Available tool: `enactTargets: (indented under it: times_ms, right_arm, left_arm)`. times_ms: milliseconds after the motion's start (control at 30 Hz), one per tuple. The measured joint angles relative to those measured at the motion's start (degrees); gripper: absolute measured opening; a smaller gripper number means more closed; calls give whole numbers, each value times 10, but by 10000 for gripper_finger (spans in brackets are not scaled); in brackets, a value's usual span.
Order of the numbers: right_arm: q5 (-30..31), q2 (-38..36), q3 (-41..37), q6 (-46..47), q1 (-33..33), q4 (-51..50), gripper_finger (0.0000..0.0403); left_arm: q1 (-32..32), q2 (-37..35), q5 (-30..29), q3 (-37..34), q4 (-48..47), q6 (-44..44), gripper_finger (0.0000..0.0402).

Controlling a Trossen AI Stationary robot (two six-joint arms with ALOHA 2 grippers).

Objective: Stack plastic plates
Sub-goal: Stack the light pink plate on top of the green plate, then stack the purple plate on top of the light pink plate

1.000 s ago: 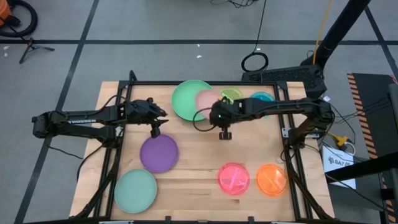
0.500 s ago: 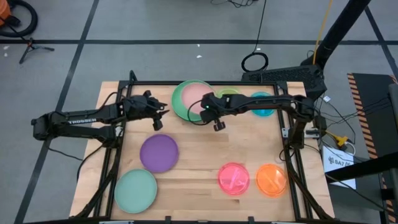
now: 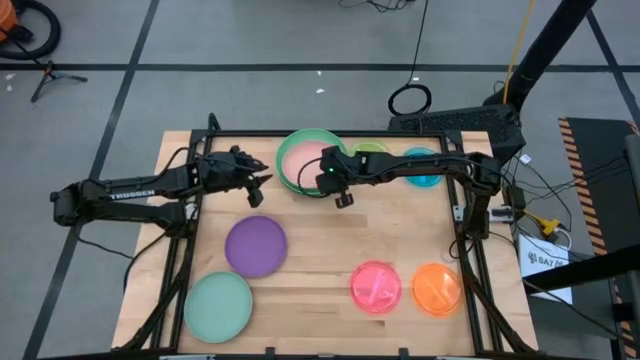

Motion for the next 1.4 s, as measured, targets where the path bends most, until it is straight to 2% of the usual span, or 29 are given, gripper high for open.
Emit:
enactTargets:
  times_ms: [200, 400, 500, 667, 933, 1067, 1200, 1267, 1400]
  right_arm:
    - [1, 0, 0, 45, 0, -6, 137]
    - [-7, -25, 0, 97, 1, -65, 133]
    - [-49, -52, -16, 113, 1, -76, 127]
    - [-94, -125, -91, 114, 2, -21, 117]
    - [-96, -267, -230, 75, 2, 166, 112]
    - [-108, -318, -247, 52, 0, 232, 112]
    - [-175, -347, -247, 69, -7, 240, 112]
    - [-212, -350, -247, 78, -9, 239, 111]
    - [-231, -351, -247, 72, -10, 236, 112]
  left_arm:
    - [-29, 0, 0, 0, -74, -101, 143]
    - [-57, 0, 0, 0, -168, -183, 143]
    - [-70, 0, 0, 0, -186, -203, 143]
    - [-88, 0, -1, 0, -188, -220, 143]
    - [-98, 0, -2, 0, -169, -246, 143]
    - [-99, 1, -2, 5, -169, -286, 143]
    - [-111, 20, -1, 17, -167, -304, 143]
    - [-122, 37, -2, 26, -157, -299, 143]
    - [-144, 72, -2, 32, -176, -264, 143]
